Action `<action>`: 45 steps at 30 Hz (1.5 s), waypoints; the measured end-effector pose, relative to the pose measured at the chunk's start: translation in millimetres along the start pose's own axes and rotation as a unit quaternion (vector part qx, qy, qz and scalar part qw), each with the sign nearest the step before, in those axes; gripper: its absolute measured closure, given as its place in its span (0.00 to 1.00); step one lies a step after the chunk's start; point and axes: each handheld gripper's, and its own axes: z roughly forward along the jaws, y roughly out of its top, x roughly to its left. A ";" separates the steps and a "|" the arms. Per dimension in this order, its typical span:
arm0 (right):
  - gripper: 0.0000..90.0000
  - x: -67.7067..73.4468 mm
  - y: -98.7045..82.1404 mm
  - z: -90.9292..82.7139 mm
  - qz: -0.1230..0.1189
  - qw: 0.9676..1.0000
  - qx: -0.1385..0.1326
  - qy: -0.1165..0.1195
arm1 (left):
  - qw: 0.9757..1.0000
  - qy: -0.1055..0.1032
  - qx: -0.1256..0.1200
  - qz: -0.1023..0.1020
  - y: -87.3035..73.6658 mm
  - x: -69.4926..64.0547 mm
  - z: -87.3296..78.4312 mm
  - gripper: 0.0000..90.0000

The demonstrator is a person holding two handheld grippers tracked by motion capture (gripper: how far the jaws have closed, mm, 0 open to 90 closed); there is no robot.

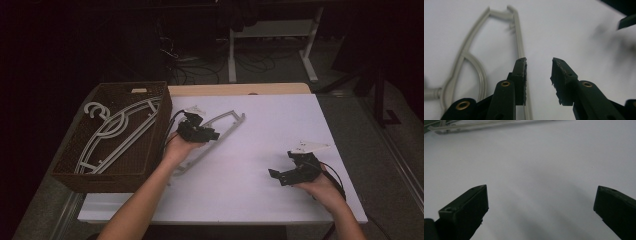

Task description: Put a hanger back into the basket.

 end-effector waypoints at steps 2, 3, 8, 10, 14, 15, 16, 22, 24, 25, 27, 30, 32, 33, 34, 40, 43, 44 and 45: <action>0.00 0.1 0.0 -0.1 0.000 1.000 0.000 0.000 | 1.000 0.005 0.014 0.000 -3.8 3.0 11.3 0.73; 0.00 0.1 0.0 -0.1 0.000 1.000 0.000 0.000 | 1.000 0.010 0.020 0.000 -5.3 4.0 15.8 0.73; 0.00 -0.5 -0.1 -0.1 0.000 1.000 -0.001 0.001 | 0.999 0.018 0.042 0.002 -10.6 8.6 32.8 0.76; 0.00 -0.4 -0.1 0.1 0.000 1.000 -0.001 0.001 | 0.999 0.019 0.043 0.003 -11.4 9.6 34.8 0.76; 0.00 0.0 0.0 0.3 -0.001 1.000 0.001 0.001 | 0.998 0.021 0.056 0.006 -13.3 11.6 39.8 0.79; 0.00 -0.1 0.0 0.3 -0.001 1.000 0.001 0.001 | 0.998 0.021 0.057 0.007 -13.6 11.3 40.9 0.80; 0.00 -0.3 0.1 0.4 -0.001 1.000 0.001 0.001 | 0.998 0.018 0.060 0.007 -13.7 10.9 41.9 0.84; 0.00 -0.4 0.2 0.8 -0.002 1.000 0.000 0.002 | 0.997 0.011 0.070 0.020 -12.5 3.1 44.8 0.87; 0.00 -0.5 0.2 0.8 -0.002 1.000 0.000 0.002 | 0.997 0.007 0.073 0.024 -12.4 0.5 45.2 0.88; 0.00 -0.5 0.3 0.9 -0.002 1.000 0.000 0.002 | 0.997 0.002 0.074 0.028 -12.3 -2.7 45.8 0.88; 0.00 -0.3 0.4 0.7 -0.003 1.000 0.000 0.001 | 0.996 -0.011 0.078 0.043 -12.4 -15.0 48.1 0.89; 0.00 -0.2 0.4 0.4 -0.002 1.000 0.000 0.001 | 0.995 -0.023 0.080 0.054 -12.4 -24.7 50.2 0.90; 0.00 -0.3 0.5 -0.1 -0.003 1.000 -0.001 0.001 | 0.994 -0.035 0.082 0.064 -12.9 -34.9 52.3 0.90; 0.00 -0.4 0.5 -0.4 -0.003 1.000 -0.002 0.001 | 0.993 -0.042 0.085 0.068 -13.5 -40.2 53.4 0.90; 0.00 -0.4 0.6 -0.8 -0.002 1.000 -0.002 0.001 | 0.992 -0.053 0.089 0.076 -15.0 -51.0 55.7 0.90; 0.00 -0.2 0.8 -1.3 -0.004 1.000 -0.003 0.001 | 0.987 -0.082 0.098 0.095 -18.4 -76.3 58.3 0.90; 0.00 -0.2 1.2 -3.0 -0.004 1.000 -0.006 0.000 | 0.984 -0.100 0.106 0.104 -21.9 -91.1 59.2 0.90; 0.00 0.0 1.2 -3.3 -0.004 1.000 -0.006 0.000 | 0.984 -0.100 0.106 0.104 -21.9 -91.1 59.2 0.90; 0.00 0.2 1.2 -3.4 -0.004 1.000 -0.007 0.000 | 0.984 -0.099 0.106 0.107 -22.7 -93.5 59.4 0.89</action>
